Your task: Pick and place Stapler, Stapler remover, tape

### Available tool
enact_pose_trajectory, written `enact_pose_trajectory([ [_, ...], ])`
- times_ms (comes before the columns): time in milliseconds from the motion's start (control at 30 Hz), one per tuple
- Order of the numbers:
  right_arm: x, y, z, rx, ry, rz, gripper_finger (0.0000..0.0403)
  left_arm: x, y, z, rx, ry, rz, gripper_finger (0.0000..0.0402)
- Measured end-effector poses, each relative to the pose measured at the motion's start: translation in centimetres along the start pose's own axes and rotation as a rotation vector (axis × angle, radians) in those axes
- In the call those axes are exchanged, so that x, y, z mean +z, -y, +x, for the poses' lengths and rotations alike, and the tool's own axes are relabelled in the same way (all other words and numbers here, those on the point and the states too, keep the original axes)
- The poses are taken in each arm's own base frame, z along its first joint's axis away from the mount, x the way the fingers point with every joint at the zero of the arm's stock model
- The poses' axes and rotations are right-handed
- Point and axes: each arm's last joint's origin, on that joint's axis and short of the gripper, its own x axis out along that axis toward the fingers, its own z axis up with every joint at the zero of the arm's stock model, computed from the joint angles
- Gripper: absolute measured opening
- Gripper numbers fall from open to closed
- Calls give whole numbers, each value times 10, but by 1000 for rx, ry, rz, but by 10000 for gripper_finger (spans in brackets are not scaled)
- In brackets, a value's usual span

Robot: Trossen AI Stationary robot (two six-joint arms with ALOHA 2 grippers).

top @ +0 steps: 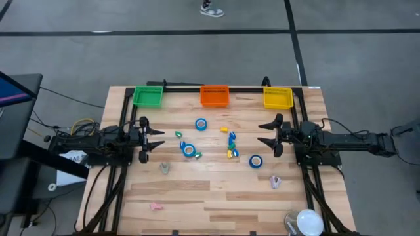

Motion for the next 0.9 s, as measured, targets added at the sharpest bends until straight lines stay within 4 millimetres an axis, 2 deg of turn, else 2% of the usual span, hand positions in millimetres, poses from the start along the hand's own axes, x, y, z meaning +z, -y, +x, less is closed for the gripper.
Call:
enact_pose_trajectory([
  [567,1,0,0,2,8,42,281,1,0,0,2,15,-2,168],
  [900,11,-1,-1,19,116,140,281,2,0,0,2,18,-3,168],
])
